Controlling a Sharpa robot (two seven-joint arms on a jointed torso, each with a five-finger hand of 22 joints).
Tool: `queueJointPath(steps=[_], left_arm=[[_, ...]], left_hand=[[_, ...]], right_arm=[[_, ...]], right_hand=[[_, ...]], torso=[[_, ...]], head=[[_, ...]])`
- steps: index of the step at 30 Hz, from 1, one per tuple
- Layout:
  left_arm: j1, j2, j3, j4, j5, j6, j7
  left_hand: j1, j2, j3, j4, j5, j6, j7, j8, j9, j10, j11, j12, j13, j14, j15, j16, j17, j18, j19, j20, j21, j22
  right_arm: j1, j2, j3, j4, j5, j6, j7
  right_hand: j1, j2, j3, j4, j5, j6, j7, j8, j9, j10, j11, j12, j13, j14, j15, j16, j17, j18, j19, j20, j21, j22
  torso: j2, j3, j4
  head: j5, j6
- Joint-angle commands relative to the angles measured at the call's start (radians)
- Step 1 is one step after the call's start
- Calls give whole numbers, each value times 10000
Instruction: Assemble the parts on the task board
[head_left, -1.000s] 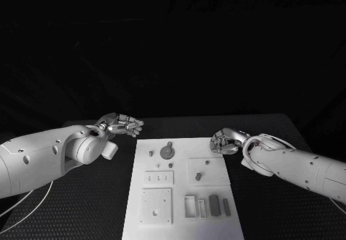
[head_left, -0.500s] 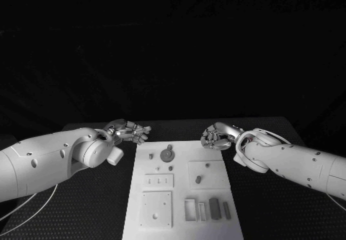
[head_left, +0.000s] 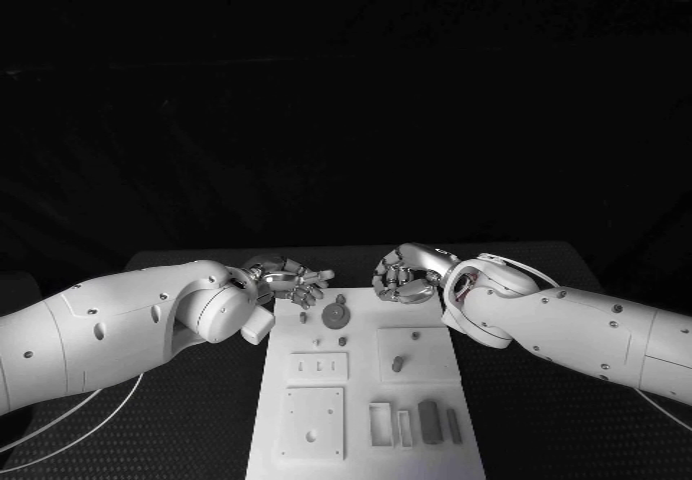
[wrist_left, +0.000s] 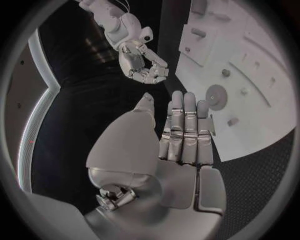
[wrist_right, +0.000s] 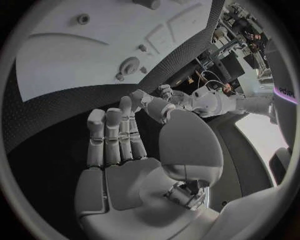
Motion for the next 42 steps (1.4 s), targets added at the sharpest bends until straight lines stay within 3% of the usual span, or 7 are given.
queueJointPath(steps=[1, 6, 16, 24, 29, 36, 42], left_arm=[[6, 86, 3, 168, -73, -85, -314], [3, 194, 3, 372, -48, -155, -304], [4, 343, 3, 430, -47, -28, -604], [4, 398, 2, 502, -307, 162, -997], [3, 403, 2, 528, -342, 221, -1057], [3, 437, 2, 564, -453, 297, -1154], [3, 442, 2, 587, -466, 307, -1199]], left_hand=[[-128, -33, 77, 0, -155, 76, 19, -76, -23, -72, 7, -82, 30, -68, 3, 48, 12, 27, -79, 24, 73, 123], [-389, -88, 3, 7, -536, 58, 48, -174, -75, -99, 23, -130, 97, -113, 16, 90, 1, 30, -100, 36, 107, 112], [-724, -56, -107, 15, -555, -28, 98, -273, -139, -143, 40, -182, 146, -150, 25, 121, -5, 47, -118, 48, 125, 98], [-1523, -145, -254, 24, -562, -35, 101, -311, -170, -149, 38, -219, 204, -178, 21, 157, -7, 88, -119, 44, 133, 70], [-1699, -182, -238, 25, -562, -24, 95, -314, -175, -146, 33, -230, 226, -182, 16, 172, -8, 103, -121, 41, 137, 62], [-1787, -222, -214, 20, -562, 5, 81, -305, -174, -129, 21, -229, 248, -175, 7, 192, -6, 117, -117, 34, 147, 60], [-1733, -188, -155, 11, -559, 29, 67, -296, -172, -111, 7, -227, 268, -163, -5, 214, -1, 132, -106, 23, 162, 62]], right_arm=[[4, 87, 3, 115, -467, 38, -379], [4, 203, 4, 301, -514, 66, -424], [3, 357, 4, 571, -515, -97, -448], [2, 390, 4, 717, -274, -140, -315], [1, 458, 5, 721, -282, -145, -354], [-1, 549, 5, 731, -401, -138, -459], [-2, 617, 5, 778, -525, -89, -511]], right_hand=[[-5, -53, 74, -9, 63, 584, 188, 243, 204, 77, 23, 63, -18, 24, -50, 49, 14, 588, 17, -35, 45, 123], [-15, -65, 99, -13, 63, 589, 186, 243, 207, 84, 20, 62, -22, 31, -53, 49, 16, 588, 25, -40, 48, 118], [-38, -82, 136, -18, 70, 598, 183, 244, 209, 96, 17, 63, -29, 42, -56, 47, 19, 588, 37, -47, 51, 110], [-210, -157, 169, -74, 76, 668, 146, 235, 221, 254, -60, 416, 142, 172, -129, 309, 231, 588, 128, -78, 169, 124], [-311, -133, 196, -158, 74, 701, 120, 210, 282, -80, -103, 1302, 780, 53, -170, 677, 641, 588, 104, -96, 301, 148], [-384, -148, 233, -179, 88, 700, 12, 237, 605, -865, -245, 4665, 3125, -358, -273, 1784, 1774, 588, -113, -20, 464, 111], [-352, -170, 285, -208, 109, 745, 4, 239, 667, -958, -253, 5166, 3416, -363, -280, 1942, 1938, 588, -100, -24, 500, 82]], torso=[[-18, -10, 10], [-5, -11, -12], [-3, 9, -18], [-2, 8, -5], [-3, 10, -12], [5, 3, -3], [-1, 1, -3]], head=[[30, -15], [83, 21], [82, -33], [73, -50], [61, -64], [44, -82], [43, -100]])
